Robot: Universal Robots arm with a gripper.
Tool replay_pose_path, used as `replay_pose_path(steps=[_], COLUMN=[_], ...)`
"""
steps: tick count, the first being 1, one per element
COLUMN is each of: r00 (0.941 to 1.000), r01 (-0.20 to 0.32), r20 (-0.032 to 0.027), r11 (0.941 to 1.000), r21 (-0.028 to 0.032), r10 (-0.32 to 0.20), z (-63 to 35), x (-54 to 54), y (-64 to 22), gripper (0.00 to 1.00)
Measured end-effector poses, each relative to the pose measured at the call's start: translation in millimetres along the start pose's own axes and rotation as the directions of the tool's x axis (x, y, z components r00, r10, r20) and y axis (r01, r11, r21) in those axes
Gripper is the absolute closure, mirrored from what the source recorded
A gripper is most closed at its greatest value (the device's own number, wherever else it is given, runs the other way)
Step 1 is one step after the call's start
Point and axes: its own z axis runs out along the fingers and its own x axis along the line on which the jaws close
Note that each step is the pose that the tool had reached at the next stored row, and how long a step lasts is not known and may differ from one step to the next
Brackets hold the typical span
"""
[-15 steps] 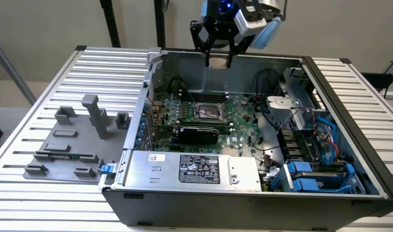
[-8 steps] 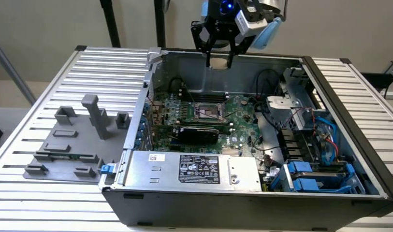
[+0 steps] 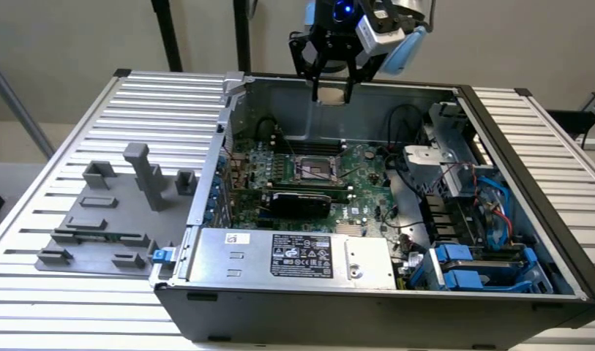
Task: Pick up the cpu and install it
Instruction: 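Place the cpu into insertion slot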
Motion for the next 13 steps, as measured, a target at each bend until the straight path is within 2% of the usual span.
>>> replay_pose_path(steps=[4, 7, 10, 13], r00=[1.0000, 0.9981, 0.9933, 0.9854], r01=[-0.007, -0.062, -0.116, -0.170], r20=[0.0003, 0.0025, 0.0048, 0.0072], r11=[1.0000, 0.9981, 0.9933, 0.9854], r21=[0.0002, 0.0009, 0.0014, 0.0019], r10=[0.007, 0.062, 0.116, 0.170], z=[0.0, 0.7, 1.5, 2.3], x=[0.0, 0.0, 0.0, 0.0], y=[0.0, 0.0, -0.1, -0.1], gripper=[0.45, 0.45, 0.45, 0.45])
